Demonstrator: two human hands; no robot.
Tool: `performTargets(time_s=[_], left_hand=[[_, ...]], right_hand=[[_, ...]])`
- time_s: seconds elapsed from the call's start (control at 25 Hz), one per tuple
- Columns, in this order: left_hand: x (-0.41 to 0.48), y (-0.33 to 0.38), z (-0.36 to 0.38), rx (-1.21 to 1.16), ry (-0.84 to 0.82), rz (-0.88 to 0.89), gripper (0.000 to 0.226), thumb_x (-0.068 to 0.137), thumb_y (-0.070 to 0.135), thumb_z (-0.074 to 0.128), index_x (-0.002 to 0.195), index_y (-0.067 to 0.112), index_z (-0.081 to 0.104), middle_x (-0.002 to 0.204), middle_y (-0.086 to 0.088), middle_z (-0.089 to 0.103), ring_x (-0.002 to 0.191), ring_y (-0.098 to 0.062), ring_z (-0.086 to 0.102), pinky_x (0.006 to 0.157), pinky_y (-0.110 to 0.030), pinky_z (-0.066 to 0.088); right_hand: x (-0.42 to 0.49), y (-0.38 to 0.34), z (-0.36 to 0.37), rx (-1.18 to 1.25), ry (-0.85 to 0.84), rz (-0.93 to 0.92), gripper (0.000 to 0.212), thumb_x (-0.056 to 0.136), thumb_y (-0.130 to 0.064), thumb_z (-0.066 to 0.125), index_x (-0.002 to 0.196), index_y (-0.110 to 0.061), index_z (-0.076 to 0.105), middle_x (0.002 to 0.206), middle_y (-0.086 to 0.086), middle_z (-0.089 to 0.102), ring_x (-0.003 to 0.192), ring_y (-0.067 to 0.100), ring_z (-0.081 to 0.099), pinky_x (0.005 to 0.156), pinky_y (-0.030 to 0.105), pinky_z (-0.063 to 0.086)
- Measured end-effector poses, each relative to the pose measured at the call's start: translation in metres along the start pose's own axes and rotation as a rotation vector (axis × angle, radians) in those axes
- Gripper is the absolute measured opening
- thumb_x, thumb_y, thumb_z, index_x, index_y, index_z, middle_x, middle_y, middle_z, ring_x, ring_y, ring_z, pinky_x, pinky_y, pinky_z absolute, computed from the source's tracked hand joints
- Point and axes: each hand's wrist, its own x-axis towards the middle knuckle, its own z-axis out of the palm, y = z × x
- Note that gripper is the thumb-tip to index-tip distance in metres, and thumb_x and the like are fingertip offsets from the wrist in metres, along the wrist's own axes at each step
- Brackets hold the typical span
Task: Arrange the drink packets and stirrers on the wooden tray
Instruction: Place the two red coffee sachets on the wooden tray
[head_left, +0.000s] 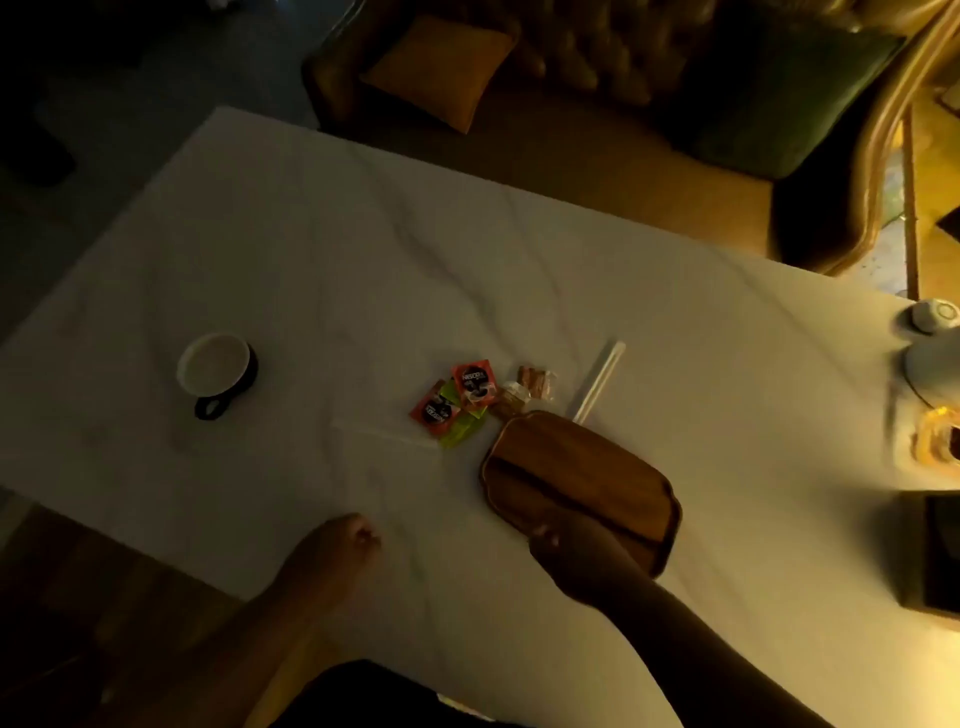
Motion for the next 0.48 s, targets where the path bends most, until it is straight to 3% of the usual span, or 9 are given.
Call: performTargets(time_s=[0.12, 0.2, 0.28, 0.36, 0.48], left_hand=[[0.031, 0.024, -0.008, -0.039, 0.245, 0.127, 0.010, 0.086, 0.040, 0.057, 0.087, 0.030, 0.058, 0.089, 0.009, 0.060, 0.083, -0.014, 0.061, 0.064, -0.028, 0.043], [0.054, 0.045, -0.018, -0.093, 0.352, 0.218, 0.017, 0.084, 0.044, 0.061, 0.094, 0.029, 0.058, 0.092, 0.008, 0.058, 0.085, -0.014, 0.061, 0.067, -0.027, 0.040], [0.075, 0.065, -0.033, -0.109, 0.438, 0.279, 0.032, 0.082, 0.051, 0.063, 0.103, 0.027, 0.059, 0.099, 0.003, 0.060, 0.087, -0.017, 0.061, 0.071, -0.029, 0.045], [0.104, 0.084, -0.047, -0.053, 0.432, 0.274, 0.053, 0.078, 0.063, 0.061, 0.112, 0.023, 0.058, 0.107, -0.003, 0.060, 0.093, -0.022, 0.061, 0.074, -0.034, 0.050], [0.136, 0.108, -0.059, 0.225, 0.409, 0.255, 0.075, 0.070, 0.078, 0.059, 0.113, 0.017, 0.060, 0.109, -0.009, 0.059, 0.100, -0.027, 0.058, 0.075, -0.038, 0.046]], right_hand=[[0.056, -0.035, -0.021, 0.030, 0.158, -0.111, 0.017, 0.096, -0.028, 0.058, 0.107, -0.024, 0.071, 0.103, -0.012, 0.064, 0.092, 0.010, 0.062, 0.082, 0.026, 0.050], [0.094, -0.059, -0.035, 0.087, 0.264, -0.075, 0.013, 0.093, -0.030, 0.061, 0.100, -0.024, 0.069, 0.094, -0.008, 0.066, 0.081, 0.010, 0.064, 0.070, 0.029, 0.053], [0.122, -0.073, -0.040, 0.150, 0.384, -0.009, 0.023, 0.090, -0.040, 0.063, 0.104, -0.023, 0.066, 0.092, -0.006, 0.064, 0.079, 0.013, 0.064, 0.060, 0.029, 0.049], [0.157, -0.085, -0.040, 0.147, 0.468, 0.030, 0.041, 0.083, -0.049, 0.067, 0.112, -0.022, 0.062, 0.095, -0.004, 0.063, 0.080, 0.015, 0.064, 0.062, 0.028, 0.049], [0.194, -0.096, -0.042, 0.075, 0.438, 0.126, 0.061, 0.071, -0.061, 0.071, 0.114, -0.021, 0.056, 0.094, 0.002, 0.068, 0.082, 0.023, 0.069, 0.074, 0.043, 0.058]])
